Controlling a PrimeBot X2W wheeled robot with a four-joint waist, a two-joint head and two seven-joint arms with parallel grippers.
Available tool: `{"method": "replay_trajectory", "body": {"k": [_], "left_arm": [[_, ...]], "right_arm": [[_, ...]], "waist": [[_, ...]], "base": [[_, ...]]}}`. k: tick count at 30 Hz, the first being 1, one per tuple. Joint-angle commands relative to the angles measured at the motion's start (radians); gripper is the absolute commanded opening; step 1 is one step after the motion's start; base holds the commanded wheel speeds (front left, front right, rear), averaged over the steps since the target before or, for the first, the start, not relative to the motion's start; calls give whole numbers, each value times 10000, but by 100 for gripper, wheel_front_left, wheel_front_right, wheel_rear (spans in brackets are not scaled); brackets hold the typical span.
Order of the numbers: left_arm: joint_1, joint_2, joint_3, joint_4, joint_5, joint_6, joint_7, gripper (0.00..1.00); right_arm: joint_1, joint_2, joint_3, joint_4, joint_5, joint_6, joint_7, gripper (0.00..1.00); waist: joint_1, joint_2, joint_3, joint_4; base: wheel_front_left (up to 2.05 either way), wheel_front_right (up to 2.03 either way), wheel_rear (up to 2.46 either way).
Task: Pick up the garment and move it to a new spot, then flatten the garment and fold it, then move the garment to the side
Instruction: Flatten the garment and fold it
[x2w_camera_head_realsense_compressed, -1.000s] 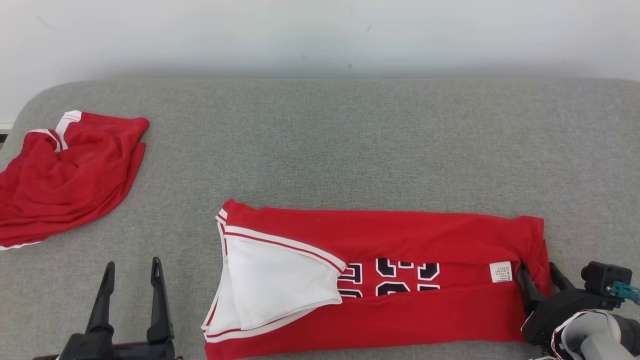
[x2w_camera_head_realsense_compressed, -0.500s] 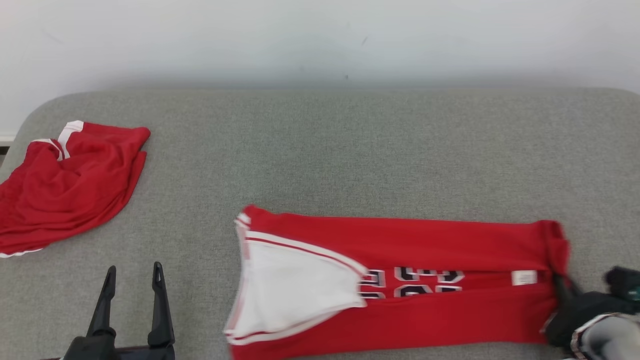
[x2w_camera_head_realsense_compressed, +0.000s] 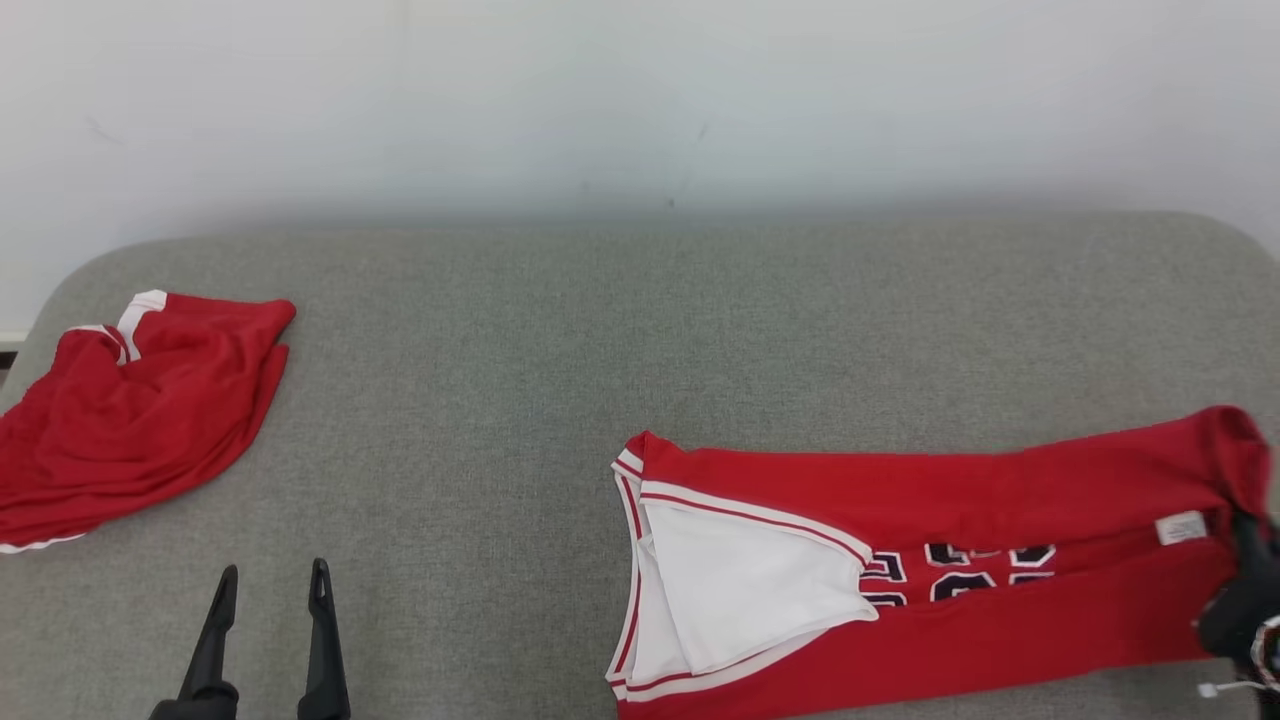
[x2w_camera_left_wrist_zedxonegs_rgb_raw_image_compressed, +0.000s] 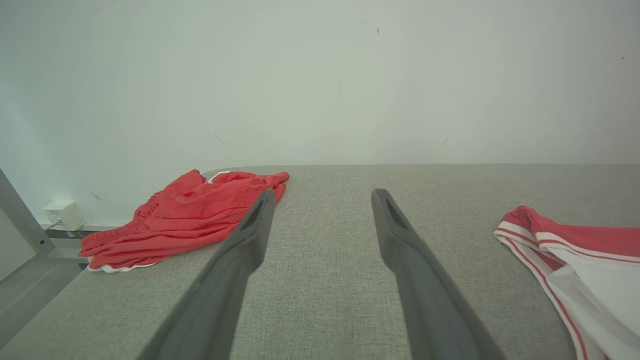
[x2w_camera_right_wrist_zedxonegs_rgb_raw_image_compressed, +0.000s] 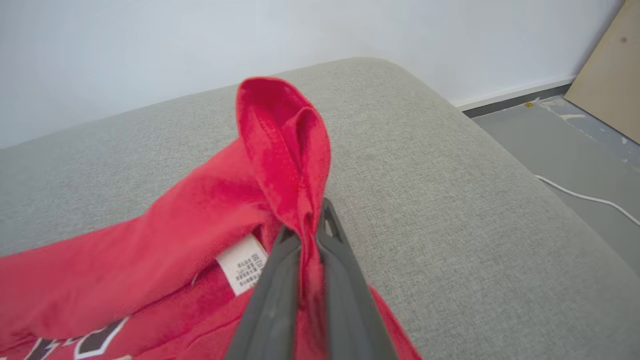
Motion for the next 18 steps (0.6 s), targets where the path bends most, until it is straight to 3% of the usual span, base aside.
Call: {"method": "replay_trajectory", "body": {"k": [1,18], "left_arm": [[110,-17,35,0,31,-32,-31,100],[133,-62,-178,177,2,26,-31,100]], "right_arm": [[22,139,62,-94,-37,-29,6,0],[594,2440,1830,-3318,-349,-29,1198,0]], "waist": [[0,0,-106,-64],[0,0,-261,171]], "base": [[0,0,0],[0,0,0]]}}
